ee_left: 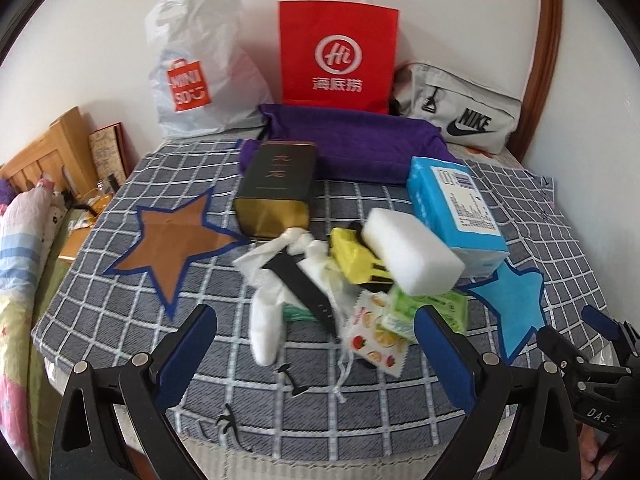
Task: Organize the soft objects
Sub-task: 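Grasp the white block with the left tool while the right tool reaches toward the green wipes pack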
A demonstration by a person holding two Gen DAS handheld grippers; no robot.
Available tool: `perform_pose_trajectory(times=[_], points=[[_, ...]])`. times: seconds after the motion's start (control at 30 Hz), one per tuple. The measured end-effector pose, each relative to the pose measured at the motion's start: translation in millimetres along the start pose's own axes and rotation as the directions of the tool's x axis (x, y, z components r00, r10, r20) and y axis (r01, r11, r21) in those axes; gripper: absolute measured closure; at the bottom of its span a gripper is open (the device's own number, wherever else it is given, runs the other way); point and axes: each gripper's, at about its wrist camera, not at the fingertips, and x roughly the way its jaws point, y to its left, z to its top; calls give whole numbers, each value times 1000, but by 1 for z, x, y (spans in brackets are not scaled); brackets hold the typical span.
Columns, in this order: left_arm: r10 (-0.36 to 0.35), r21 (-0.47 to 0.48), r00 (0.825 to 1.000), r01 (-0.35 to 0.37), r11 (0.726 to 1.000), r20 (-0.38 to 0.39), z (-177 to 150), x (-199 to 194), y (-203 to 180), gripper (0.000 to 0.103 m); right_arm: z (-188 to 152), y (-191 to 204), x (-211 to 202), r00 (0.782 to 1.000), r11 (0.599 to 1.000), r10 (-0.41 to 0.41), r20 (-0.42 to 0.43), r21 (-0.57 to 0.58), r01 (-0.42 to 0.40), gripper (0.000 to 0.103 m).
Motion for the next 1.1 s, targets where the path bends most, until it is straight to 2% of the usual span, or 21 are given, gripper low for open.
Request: perform_pose_trajectory(times=[0.13, 0.2, 0.33, 0.53, 0.6, 0.63, 0.67, 0.73, 0.8, 0.83, 0.9, 1.0, 1.1], points=[[-88, -9, 995, 88, 996, -47, 6, 5, -28, 4, -1, -17, 6, 1000, 1000, -6, -11, 25, 6, 0], [-111, 4, 993, 111, 994, -46, 10, 8, -42, 4, -3, -25, 7, 1000, 1000, 0, -11, 26, 1, 0], [-100, 48, 994, 102, 994, -40, 17, 20, -64, 4, -8, -35, 13, 1000, 1000, 1, -16, 11, -1, 0], [-72, 81, 994, 78, 994, -78, 22, 47, -84, 4, -13, -47, 29, 999, 1000, 20, -44, 21, -19, 0], [-43, 100, 996, 51, 994, -83, 22, 54, -88, 12, -13, -49, 36, 998, 999, 35, -56, 23, -34, 0], [-31, 103, 996, 40, 994, -90, 23, 58, -89, 23, -13, -49, 38, 997, 999, 41, -61, 22, -40, 0], [-17, 101, 996, 26, 995, -88, 24, 60, -87, 38, -13, -49, 41, 997, 999, 48, -64, 18, -47, 0], [-34, 83, 997, 40, 996, -76, 26, 58, -81, 54, -13, -46, 44, 996, 998, 56, -66, 6, -55, 0], [-88, 50, 993, 92, 995, -77, 30, 53, -72, 54, -12, -42, 45, 995, 997, 71, -64, -7, -72, 0], [-92, 49, 993, 95, 994, -72, 31, 50, -70, 54, -11, -40, 46, 995, 996, 84, -61, -12, -85, 0], [-76, 49, 996, 78, 996, -47, 34, 41, -65, 54, -8, -33, 48, 991, 992, 125, -53, -19, -126, 0], [-95, 11, 995, 96, 995, -32, 39, 31, -50, 54, -1, -18, 53, 982, 982, 185, -47, -34, -186, 0], [-56, -17, 998, 56, 998, -17, 41, 26, -31, 54, 5, 1, 57, 966, 964, 255, -42, -63, -257, 0]])
